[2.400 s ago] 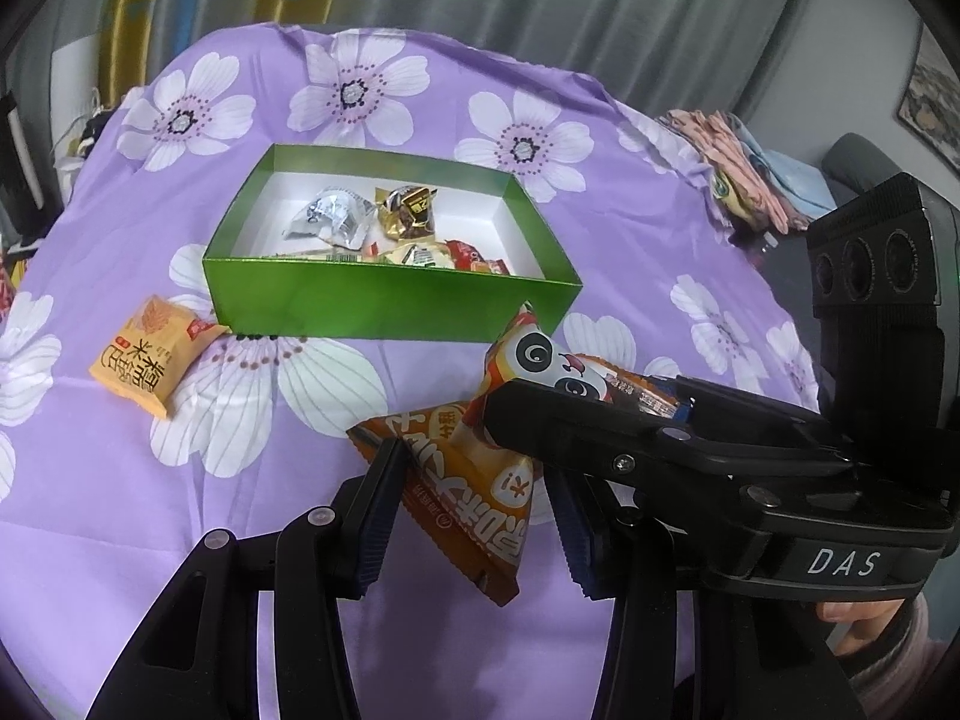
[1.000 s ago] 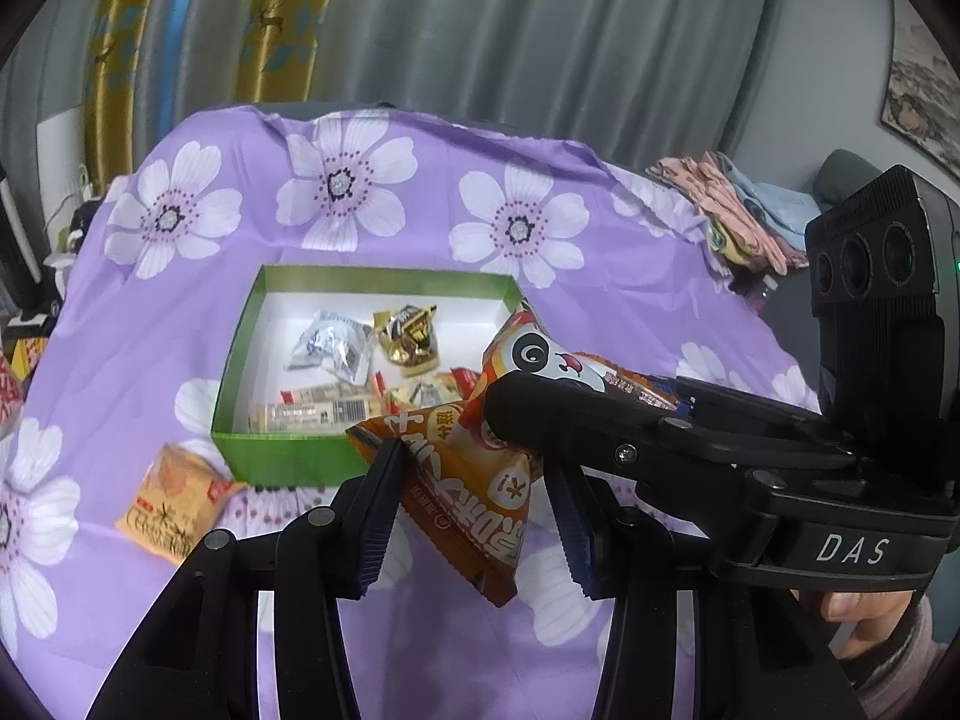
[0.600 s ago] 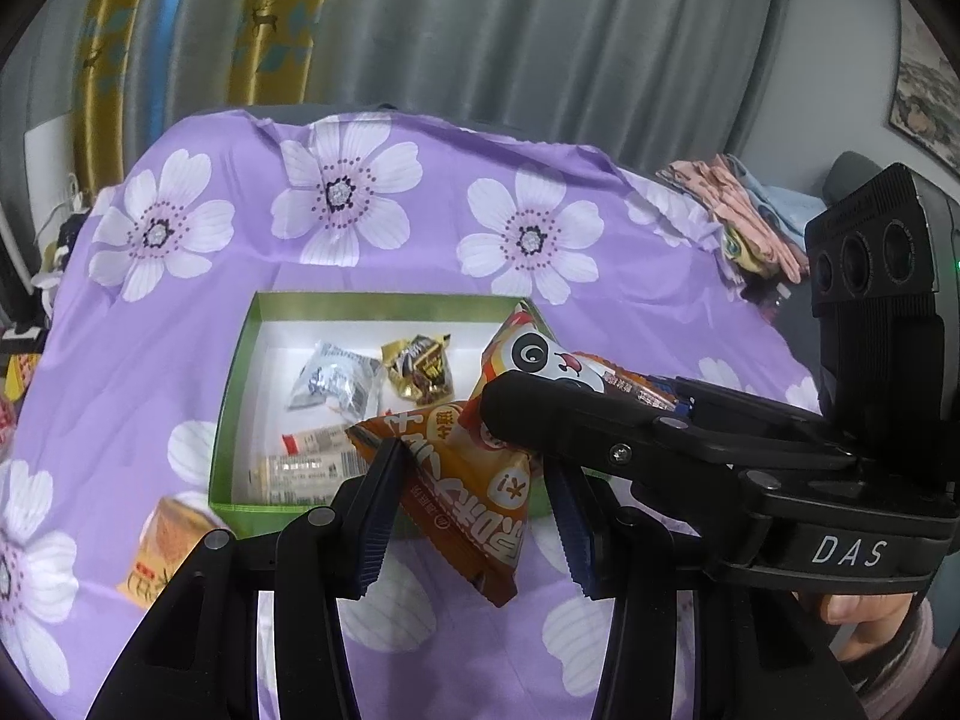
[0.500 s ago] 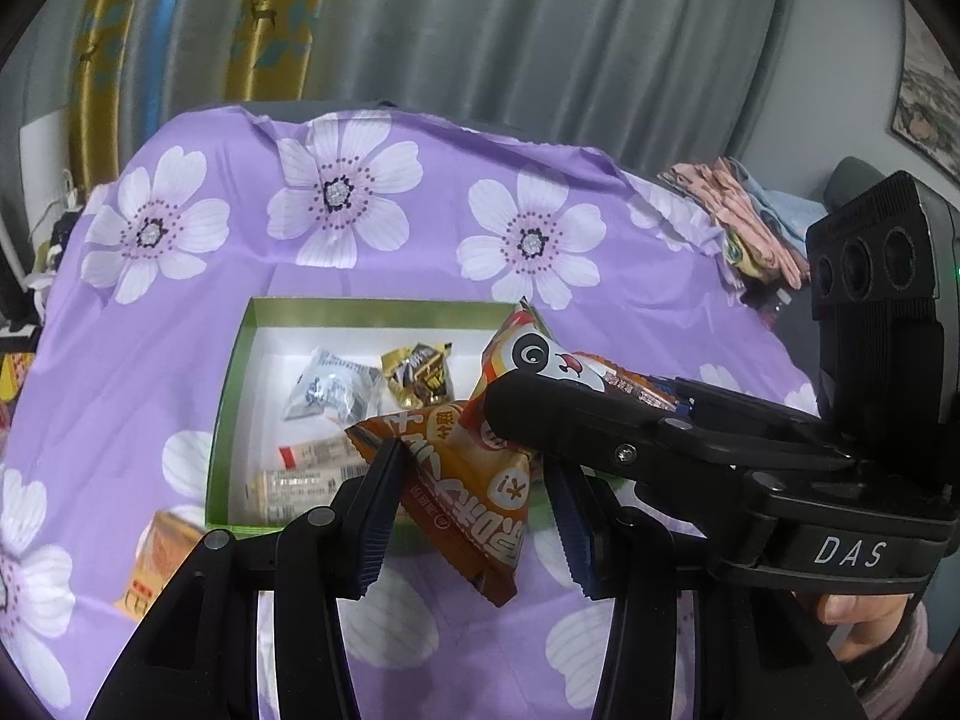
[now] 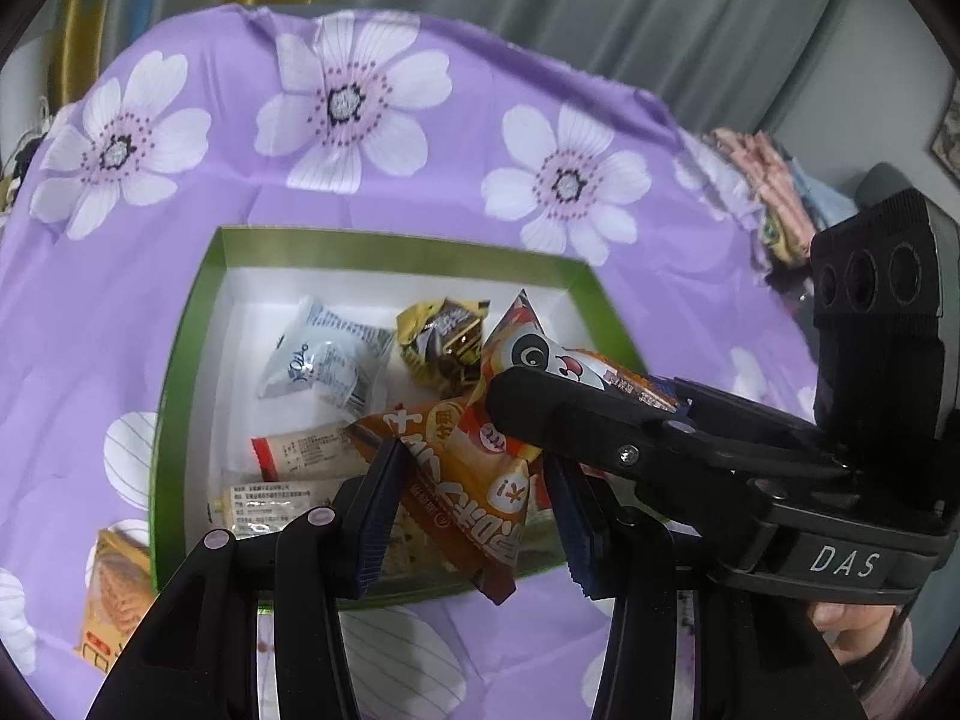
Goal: Organize snacks
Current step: 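Lower the panda packet into the box and open the left tool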
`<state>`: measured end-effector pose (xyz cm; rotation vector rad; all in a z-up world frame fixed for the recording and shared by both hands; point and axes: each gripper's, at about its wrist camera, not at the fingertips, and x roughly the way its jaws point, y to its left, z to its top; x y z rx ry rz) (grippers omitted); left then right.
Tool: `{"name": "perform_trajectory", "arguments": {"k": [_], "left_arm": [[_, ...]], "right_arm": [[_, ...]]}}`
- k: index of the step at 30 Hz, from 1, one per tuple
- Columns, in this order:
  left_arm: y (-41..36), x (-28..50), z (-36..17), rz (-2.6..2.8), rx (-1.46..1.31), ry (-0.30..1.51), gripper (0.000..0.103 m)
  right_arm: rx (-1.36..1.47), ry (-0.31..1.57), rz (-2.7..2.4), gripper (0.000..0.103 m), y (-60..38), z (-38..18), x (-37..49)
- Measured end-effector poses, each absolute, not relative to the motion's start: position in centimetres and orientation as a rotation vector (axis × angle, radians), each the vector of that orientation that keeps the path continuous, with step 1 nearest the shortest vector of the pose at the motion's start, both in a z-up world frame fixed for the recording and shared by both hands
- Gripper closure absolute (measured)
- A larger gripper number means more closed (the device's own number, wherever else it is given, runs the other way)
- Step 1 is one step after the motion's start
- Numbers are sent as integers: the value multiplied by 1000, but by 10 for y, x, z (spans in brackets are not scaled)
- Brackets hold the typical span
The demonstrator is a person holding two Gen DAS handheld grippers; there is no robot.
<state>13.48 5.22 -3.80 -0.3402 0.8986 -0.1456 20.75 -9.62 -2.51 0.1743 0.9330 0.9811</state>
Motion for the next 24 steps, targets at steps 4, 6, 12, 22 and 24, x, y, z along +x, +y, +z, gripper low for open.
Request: {"name": "perform_trajectory", "arguments": {"k": [4, 6, 12, 22, 24], "left_arm": [[51, 144, -52, -155, -330, 932, 55], [50, 148, -59, -155, -332, 951, 55], [48, 151, -65, -147, -320, 970, 55], [45, 146, -58, -102, -277, 944, 33], [45, 141, -53, -85, -260, 924, 27]], "right_arm": [[199, 966, 957, 57, -99, -40, 214], [197, 977, 949, 57, -99, -45, 216], [211, 993, 947, 55, -101, -54, 218], [206, 974, 882, 40, -115, -49, 214], [212, 961, 866, 39, -122, -45, 214]]}}
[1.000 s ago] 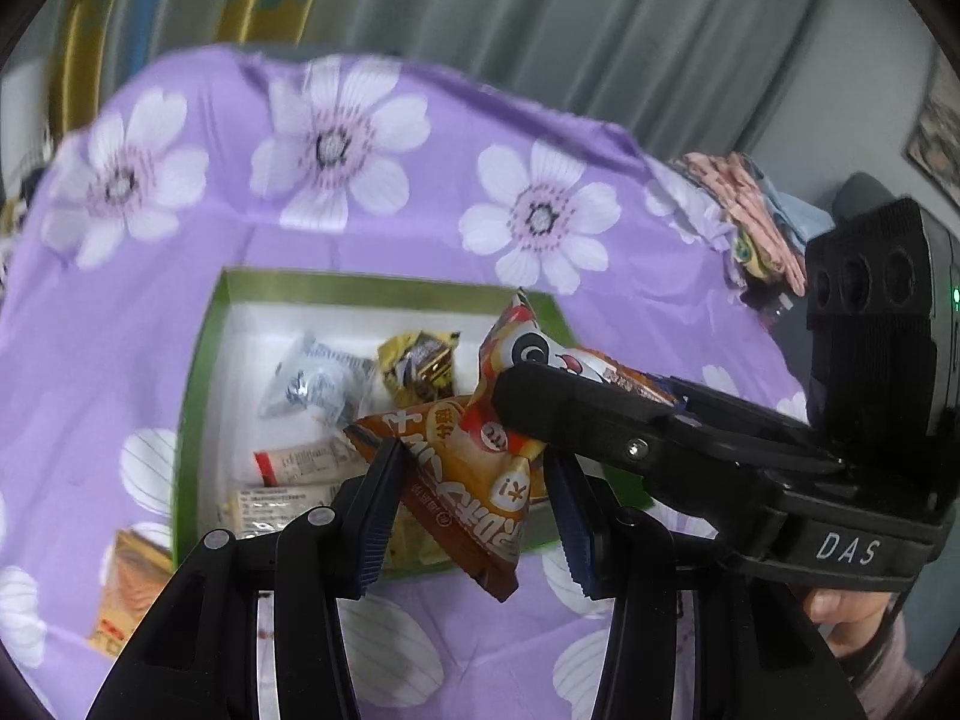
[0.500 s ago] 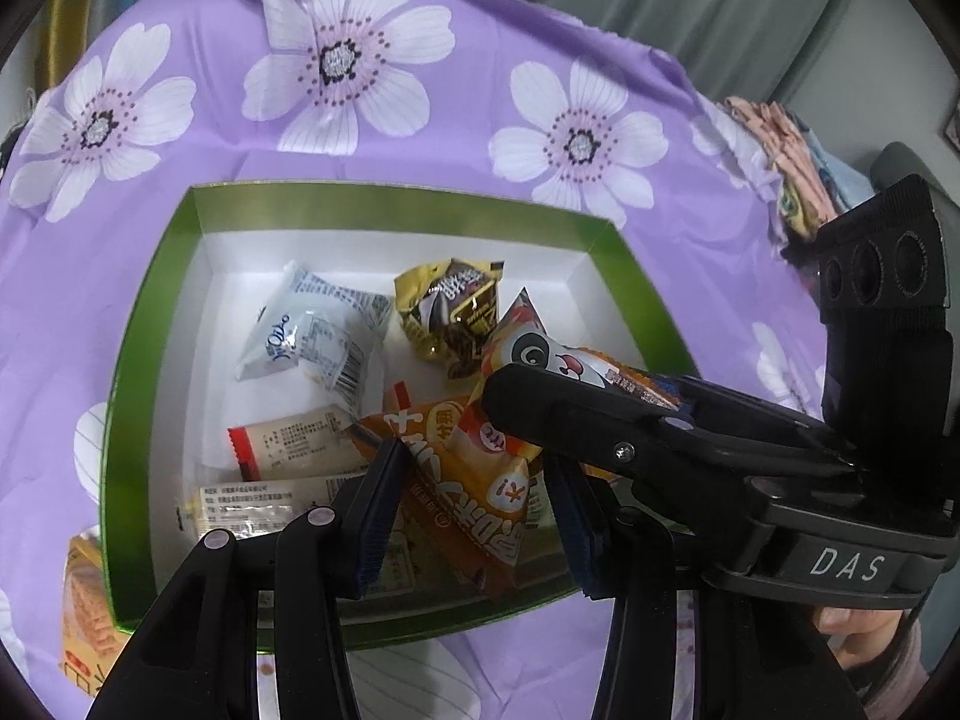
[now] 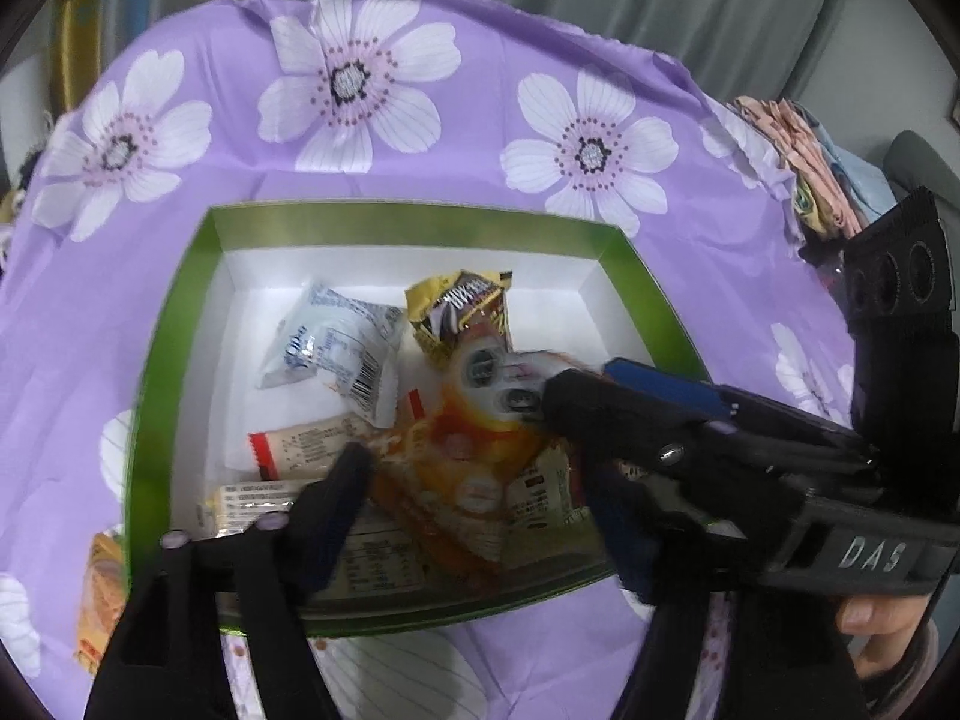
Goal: Organize snacks
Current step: 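Lower the panda packet into the box and open the left tool, then move the left tool to the yellow rice-cracker packet and close it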
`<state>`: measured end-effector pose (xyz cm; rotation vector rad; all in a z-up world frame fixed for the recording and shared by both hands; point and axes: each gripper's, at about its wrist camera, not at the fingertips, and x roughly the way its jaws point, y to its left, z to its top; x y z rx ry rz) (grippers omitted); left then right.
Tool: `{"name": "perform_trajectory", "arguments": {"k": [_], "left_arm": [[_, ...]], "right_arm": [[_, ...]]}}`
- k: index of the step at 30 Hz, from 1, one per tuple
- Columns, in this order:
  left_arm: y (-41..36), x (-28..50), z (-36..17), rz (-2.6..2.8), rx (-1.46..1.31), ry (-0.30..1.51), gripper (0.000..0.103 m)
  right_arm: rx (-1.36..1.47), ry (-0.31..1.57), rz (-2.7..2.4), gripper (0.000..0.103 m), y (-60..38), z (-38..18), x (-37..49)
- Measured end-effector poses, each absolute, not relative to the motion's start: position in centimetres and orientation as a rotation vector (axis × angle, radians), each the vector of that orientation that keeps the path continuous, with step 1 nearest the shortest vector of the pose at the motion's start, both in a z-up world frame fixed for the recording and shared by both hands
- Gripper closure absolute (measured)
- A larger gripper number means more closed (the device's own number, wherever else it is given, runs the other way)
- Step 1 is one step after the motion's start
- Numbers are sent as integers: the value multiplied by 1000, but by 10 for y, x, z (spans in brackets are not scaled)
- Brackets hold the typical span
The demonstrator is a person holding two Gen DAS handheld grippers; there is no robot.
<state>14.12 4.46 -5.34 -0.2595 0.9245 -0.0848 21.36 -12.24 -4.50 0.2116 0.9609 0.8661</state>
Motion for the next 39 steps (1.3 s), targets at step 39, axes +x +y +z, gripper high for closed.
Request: {"name": "perform_trajectory", "arguments": {"k": [39], "left_arm": [[179, -1, -49, 231, -436, 839, 12]], "right_arm": [[-110, 932, 1031, 15, -51, -46, 63]]}}
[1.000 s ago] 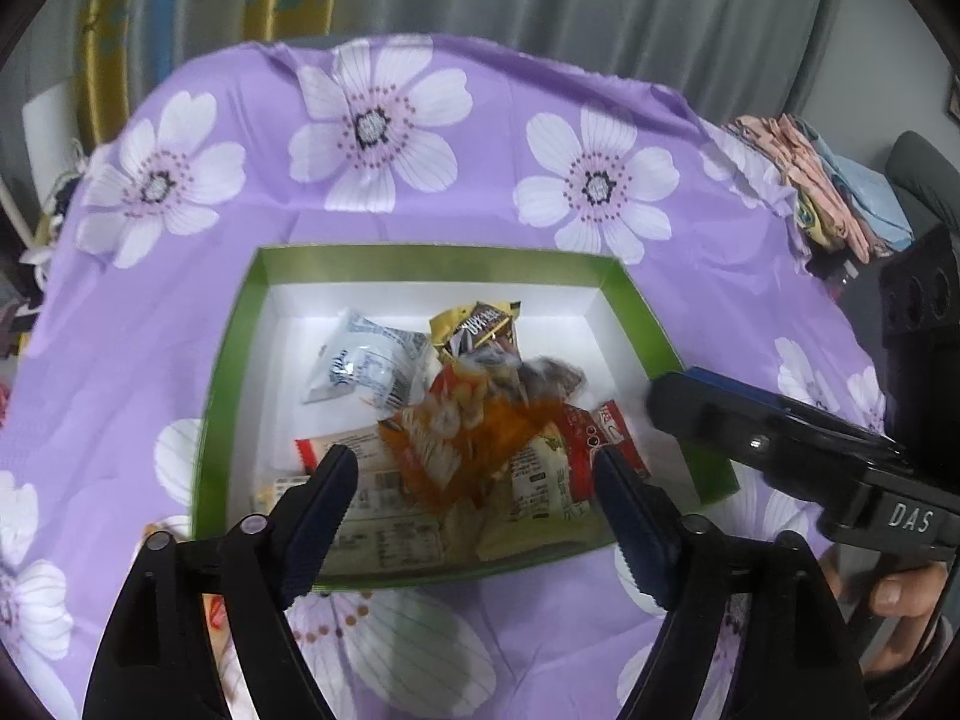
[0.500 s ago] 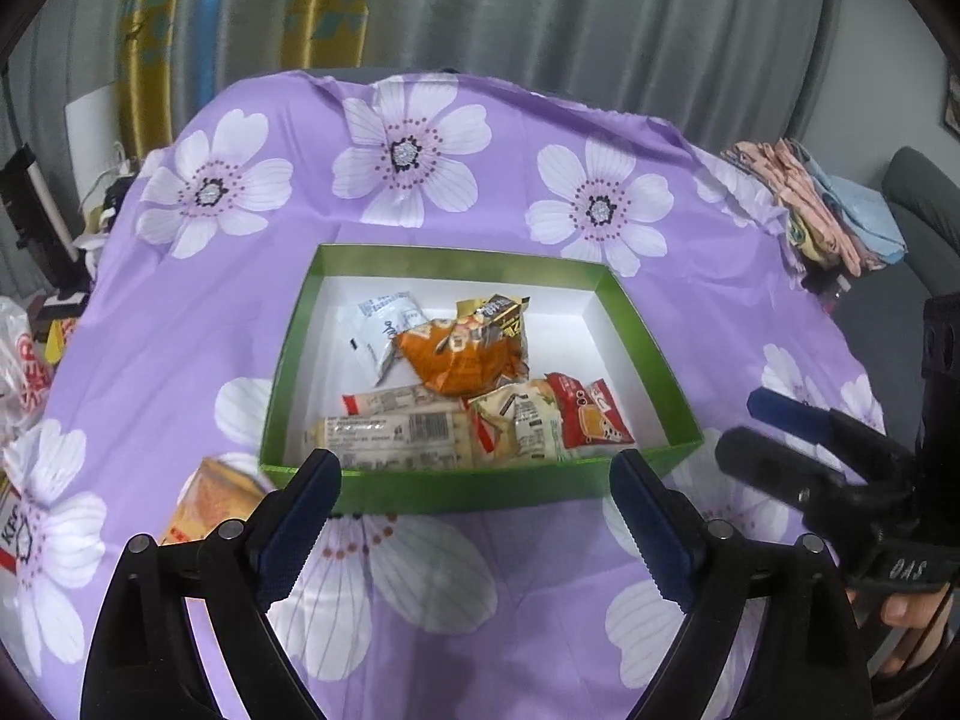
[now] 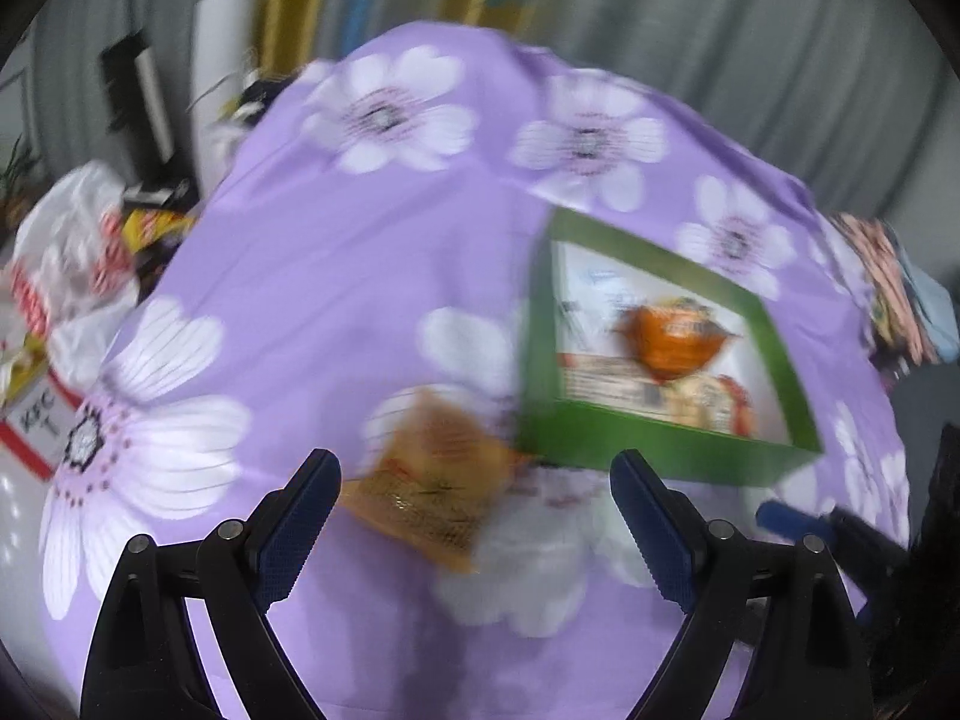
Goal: Organize snacks
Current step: 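Move the left tool to the yellow rice-cracker packet and close it, then lift the rice-cracker packet with the left tool over the box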
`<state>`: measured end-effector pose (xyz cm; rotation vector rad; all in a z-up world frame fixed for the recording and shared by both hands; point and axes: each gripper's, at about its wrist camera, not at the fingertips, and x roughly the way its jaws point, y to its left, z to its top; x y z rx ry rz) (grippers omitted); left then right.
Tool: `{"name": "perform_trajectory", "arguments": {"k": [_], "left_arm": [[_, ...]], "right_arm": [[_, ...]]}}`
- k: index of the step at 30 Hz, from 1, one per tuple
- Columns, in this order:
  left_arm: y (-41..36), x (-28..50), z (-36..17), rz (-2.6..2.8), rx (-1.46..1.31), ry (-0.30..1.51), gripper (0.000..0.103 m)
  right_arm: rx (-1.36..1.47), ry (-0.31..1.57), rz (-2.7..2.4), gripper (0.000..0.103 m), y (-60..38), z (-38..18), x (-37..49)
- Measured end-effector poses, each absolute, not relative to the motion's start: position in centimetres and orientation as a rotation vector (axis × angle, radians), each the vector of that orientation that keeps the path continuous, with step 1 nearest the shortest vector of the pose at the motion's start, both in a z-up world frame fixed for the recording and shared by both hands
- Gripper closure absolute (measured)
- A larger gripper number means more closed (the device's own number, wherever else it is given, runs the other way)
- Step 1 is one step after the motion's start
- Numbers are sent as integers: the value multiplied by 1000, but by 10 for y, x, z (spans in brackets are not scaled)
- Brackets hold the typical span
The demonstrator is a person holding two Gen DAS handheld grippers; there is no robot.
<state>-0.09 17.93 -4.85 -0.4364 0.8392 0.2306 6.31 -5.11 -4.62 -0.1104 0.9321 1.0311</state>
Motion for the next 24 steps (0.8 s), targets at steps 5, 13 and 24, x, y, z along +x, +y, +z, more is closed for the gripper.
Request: {"name": "perform_trajectory", "arguments": {"k": [5, 13, 24], "left_arm": [[213, -1, -70, 170, -498, 862, 12], [226, 28, -103, 40, -510, 928, 12], [224, 18, -116, 45, -533, 933, 43]], "right_arm": [[-159, 971, 1087, 15, -2, -66, 61], [-208, 1032, 1093, 18, 52, -93, 67], [-309, 1026, 1122, 54, 76, -103, 68]]}}
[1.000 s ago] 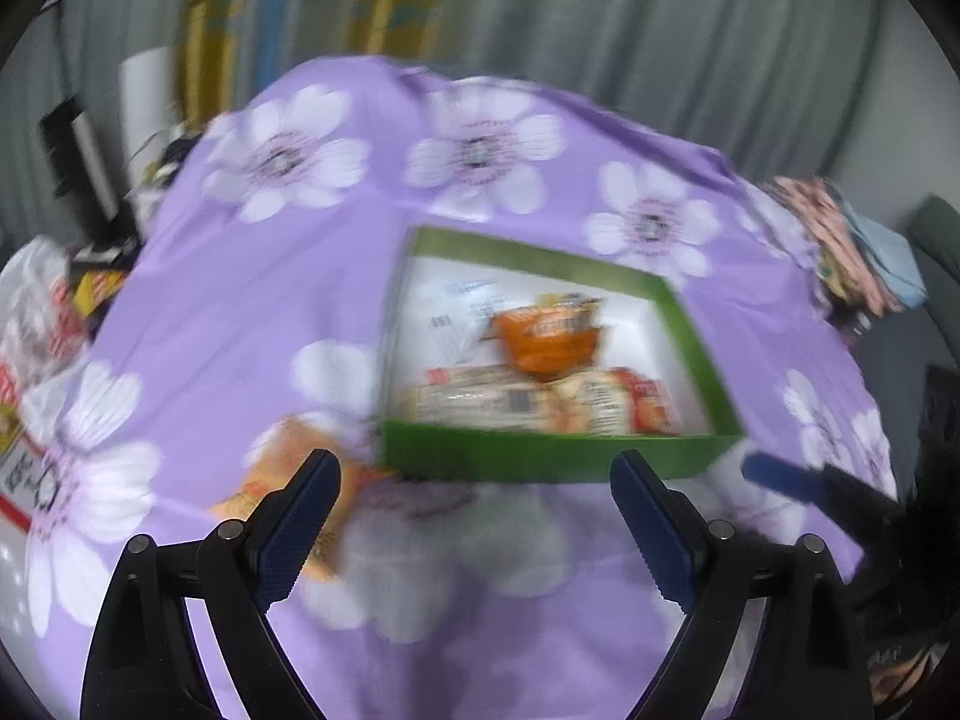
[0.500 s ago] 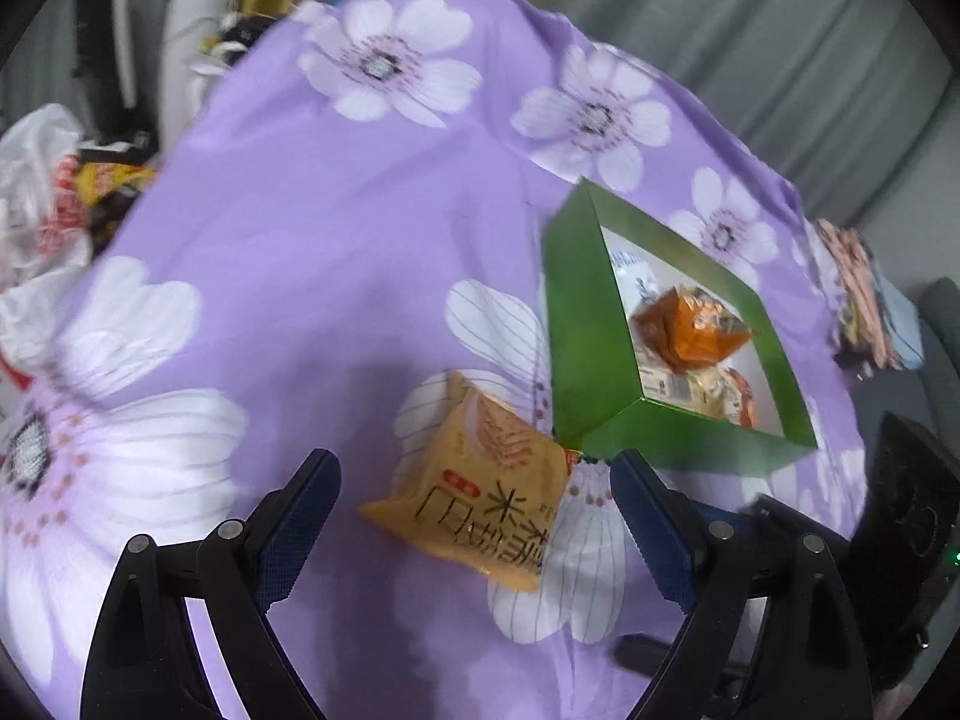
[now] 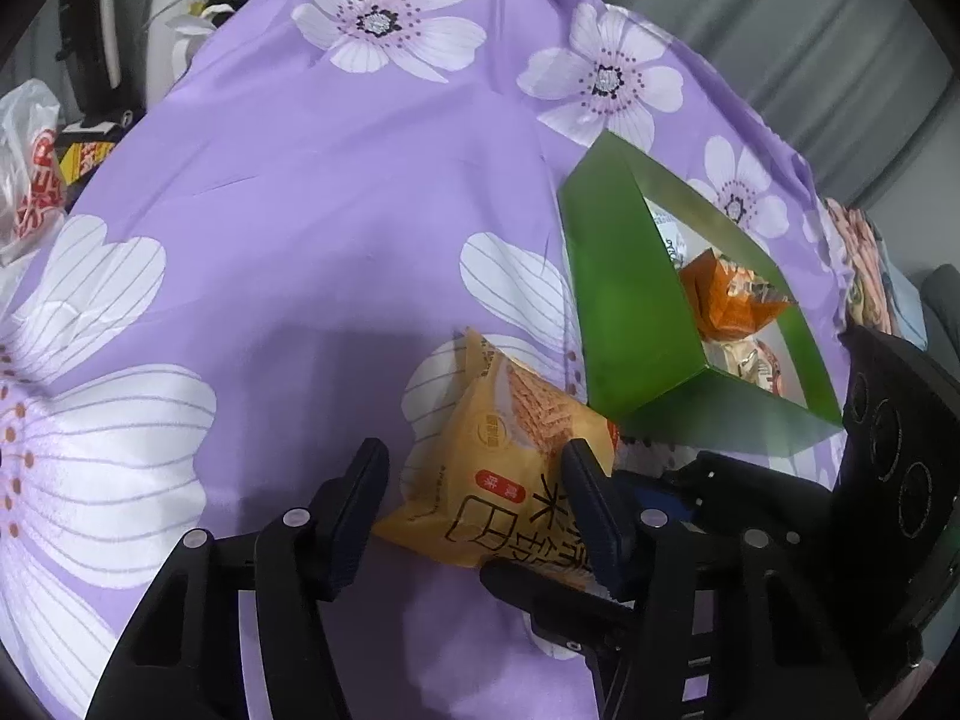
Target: Organize snacks
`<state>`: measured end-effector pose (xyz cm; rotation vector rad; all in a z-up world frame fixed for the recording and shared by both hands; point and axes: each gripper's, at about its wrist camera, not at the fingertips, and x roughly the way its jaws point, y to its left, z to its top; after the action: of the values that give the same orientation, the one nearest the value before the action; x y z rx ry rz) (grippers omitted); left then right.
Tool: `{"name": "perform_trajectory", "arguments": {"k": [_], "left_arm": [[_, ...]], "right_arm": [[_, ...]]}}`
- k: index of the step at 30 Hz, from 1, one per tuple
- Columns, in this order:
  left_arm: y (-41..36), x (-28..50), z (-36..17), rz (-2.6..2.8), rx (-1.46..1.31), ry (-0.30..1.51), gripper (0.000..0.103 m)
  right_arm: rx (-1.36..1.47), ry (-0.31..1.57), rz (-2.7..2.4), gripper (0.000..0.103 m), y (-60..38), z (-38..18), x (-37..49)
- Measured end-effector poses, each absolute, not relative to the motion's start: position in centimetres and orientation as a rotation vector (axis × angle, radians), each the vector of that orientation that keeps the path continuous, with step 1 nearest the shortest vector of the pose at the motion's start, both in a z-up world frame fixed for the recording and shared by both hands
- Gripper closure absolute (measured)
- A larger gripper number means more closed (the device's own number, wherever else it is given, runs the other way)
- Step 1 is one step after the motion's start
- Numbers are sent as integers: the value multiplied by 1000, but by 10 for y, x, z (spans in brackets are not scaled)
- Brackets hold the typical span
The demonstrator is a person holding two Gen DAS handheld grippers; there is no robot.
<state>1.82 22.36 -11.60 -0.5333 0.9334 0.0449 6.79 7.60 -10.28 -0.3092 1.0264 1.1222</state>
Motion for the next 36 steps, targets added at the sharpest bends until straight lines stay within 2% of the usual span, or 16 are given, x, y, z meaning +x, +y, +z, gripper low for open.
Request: {"name": "perform_trajectory", "arguments": {"k": [2, 4, 15, 24, 36], "left_arm": [[219, 15, -112, 49, -521, 931, 43], [210, 7, -107, 31, -511, 928, 47], [173, -28, -52, 31, -466, 834, 47], [122, 43, -6, -101, -374, 787, 47], [73, 130, -29, -160, -379, 843, 47]], "right_arm": [[-293, 1027, 1141, 60, 72, -101, 65], [-285, 999, 1156, 61, 69, -96, 56], [-206, 834, 1210, 64, 23, -45, 23], [-132, 718, 1040, 64, -37, -6, 81], [-103, 794, 923, 63, -75, -32, 154]]}}
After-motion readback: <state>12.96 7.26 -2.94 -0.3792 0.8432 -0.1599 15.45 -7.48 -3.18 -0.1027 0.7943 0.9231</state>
